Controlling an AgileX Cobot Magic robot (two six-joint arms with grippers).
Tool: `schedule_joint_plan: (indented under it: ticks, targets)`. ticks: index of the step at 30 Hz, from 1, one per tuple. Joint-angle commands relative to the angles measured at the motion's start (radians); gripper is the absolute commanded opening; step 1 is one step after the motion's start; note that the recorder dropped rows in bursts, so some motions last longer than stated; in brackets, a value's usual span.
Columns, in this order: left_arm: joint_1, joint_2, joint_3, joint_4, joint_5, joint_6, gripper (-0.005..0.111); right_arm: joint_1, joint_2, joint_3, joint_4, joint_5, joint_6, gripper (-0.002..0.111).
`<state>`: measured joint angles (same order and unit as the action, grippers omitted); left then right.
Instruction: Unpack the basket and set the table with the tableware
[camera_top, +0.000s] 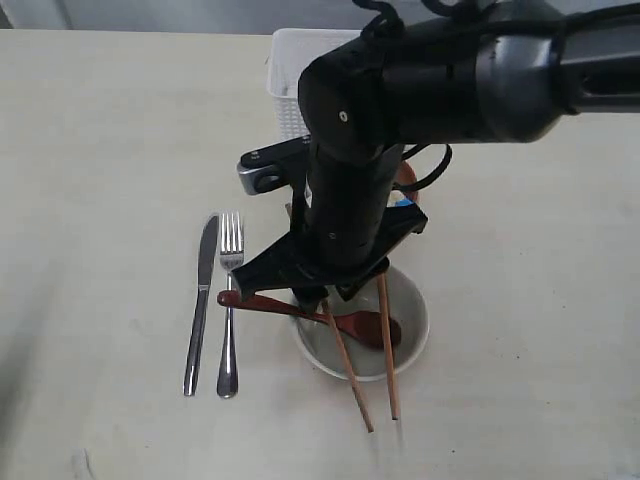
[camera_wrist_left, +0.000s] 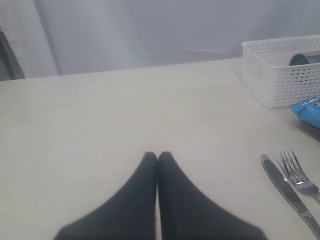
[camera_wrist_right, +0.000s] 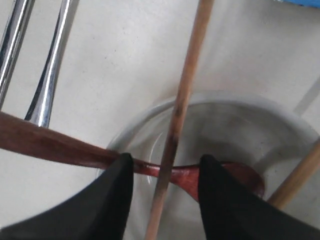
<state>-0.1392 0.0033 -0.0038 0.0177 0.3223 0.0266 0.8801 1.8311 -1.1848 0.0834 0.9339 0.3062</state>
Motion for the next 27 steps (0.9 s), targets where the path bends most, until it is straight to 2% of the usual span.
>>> schedule_joint_plan:
  ticks: [1,3,5,18,21,27]
  targets:
    - [0.001,-0.003,0.004,0.0,-0.002,0.004,0.0,0.0,0.002,-0.005,-0.051,-0.019,0.022,0.026]
    - [0.001,-0.003,0.004,0.0,-0.002,0.004,0.0,0.0,0.004,-0.005,-0.062,-0.019,0.026,0.015]
    - [0.001,-0.003,0.004,0.0,-0.002,0.004,0.0,0.0,0.01,-0.005,-0.062,-0.012,0.03,0.009]
    - [0.001,-0.003,0.004,0.0,-0.002,0.004,0.0,0.0,0.009,-0.005,-0.066,0.018,0.078,0.008]
    - [0.001,-0.003,0.004,0.0,-0.002,0.004,0.0,0.0,0.004,-0.005,-0.066,0.048,0.131,-0.001]
    - [0.001,-0.003,0.004,0.0,-0.002,0.004,0.0,0.0,0.004,-0.005,-0.06,0.041,0.236,0.0]
